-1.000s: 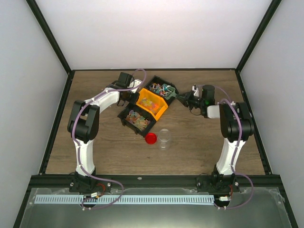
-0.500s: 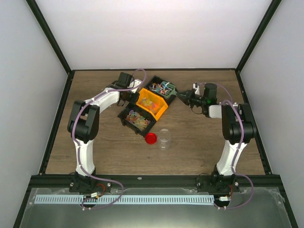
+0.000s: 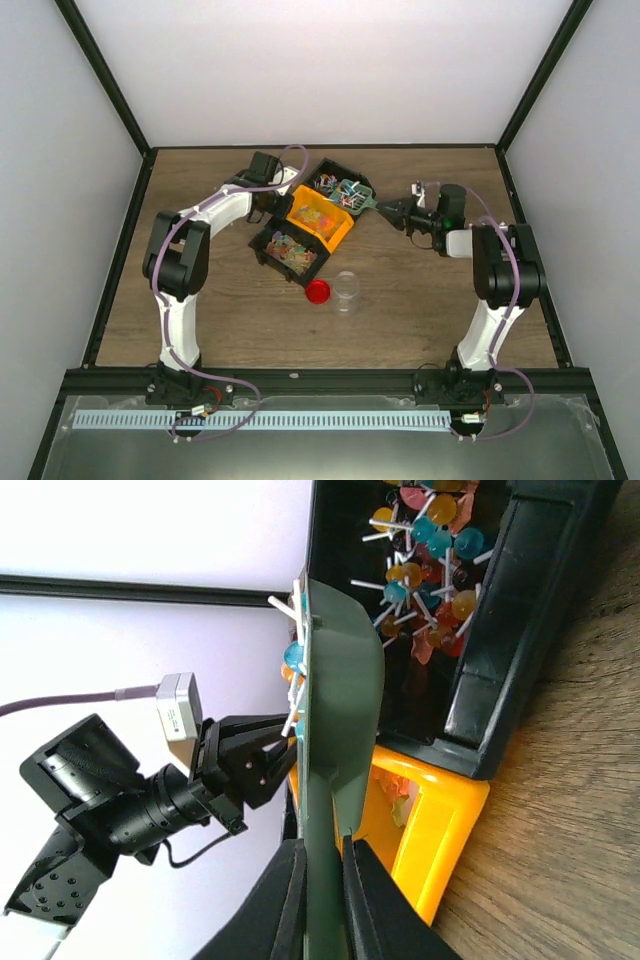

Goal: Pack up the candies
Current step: Scoop the fake candies from the storage box, then place the fake candies in the packing bottle.

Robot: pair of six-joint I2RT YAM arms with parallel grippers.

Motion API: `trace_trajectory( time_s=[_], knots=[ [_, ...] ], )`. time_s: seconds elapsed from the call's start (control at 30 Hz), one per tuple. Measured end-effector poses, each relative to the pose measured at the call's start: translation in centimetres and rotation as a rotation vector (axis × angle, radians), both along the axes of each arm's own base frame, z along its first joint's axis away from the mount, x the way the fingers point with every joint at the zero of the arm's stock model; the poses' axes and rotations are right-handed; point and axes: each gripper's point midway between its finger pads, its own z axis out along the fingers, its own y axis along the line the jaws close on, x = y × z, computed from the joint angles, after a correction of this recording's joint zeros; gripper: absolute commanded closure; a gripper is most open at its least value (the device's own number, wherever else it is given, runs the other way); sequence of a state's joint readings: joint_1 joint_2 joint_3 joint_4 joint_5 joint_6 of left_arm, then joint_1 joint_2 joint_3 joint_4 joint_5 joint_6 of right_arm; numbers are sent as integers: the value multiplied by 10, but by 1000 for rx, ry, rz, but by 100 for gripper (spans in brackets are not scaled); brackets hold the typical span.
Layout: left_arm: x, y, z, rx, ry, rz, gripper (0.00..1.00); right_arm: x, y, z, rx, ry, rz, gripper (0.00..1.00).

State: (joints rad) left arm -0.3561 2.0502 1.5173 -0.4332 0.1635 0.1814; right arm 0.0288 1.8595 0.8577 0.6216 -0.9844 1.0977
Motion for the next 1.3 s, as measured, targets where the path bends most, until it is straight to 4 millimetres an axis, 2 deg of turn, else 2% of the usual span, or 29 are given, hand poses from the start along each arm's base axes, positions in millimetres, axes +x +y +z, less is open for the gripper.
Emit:
trace_trajectory(
  time_s=[0.23,0.47,0.63,0.7,0.77,0.8,0.87,0.93,1.07,1.17,1.3],
  knots=[
    [2,-1,0,-5,4,10,96,1,9,4,74,-12,38,99],
    [4,-1,0,-11,6,19,96,-2,-18,-2,91,-2,-4,99],
    [6,-2,0,-9,4,24,96,-3,-16,6,106,-25,10,99],
    [6,-2,0,-4,2,26,91,-6,-17,9,100,-24,10,99],
    [6,-2,0,-4,-2,31,74,-9,-19,15,87,-29,8,99],
    [7,-1,1,-5,-7,35,70,-11,-20,20,80,-37,8,99],
    [10,-1,-2,-18,-30,60,61,-17,-21,36,60,-74,11,99],
    [12,-1,-3,-27,-52,69,56,-23,-22,50,42,-108,13,99],
    [7,2,1,-42,-80,84,54,-41,-24,76,-3,-178,19,99],
    [-1,4,5,-53,-90,91,54,-61,-26,80,-30,-190,24,99],
    [-3,5,7,-61,-94,97,54,-93,-32,73,-56,-161,20,99]
  ],
)
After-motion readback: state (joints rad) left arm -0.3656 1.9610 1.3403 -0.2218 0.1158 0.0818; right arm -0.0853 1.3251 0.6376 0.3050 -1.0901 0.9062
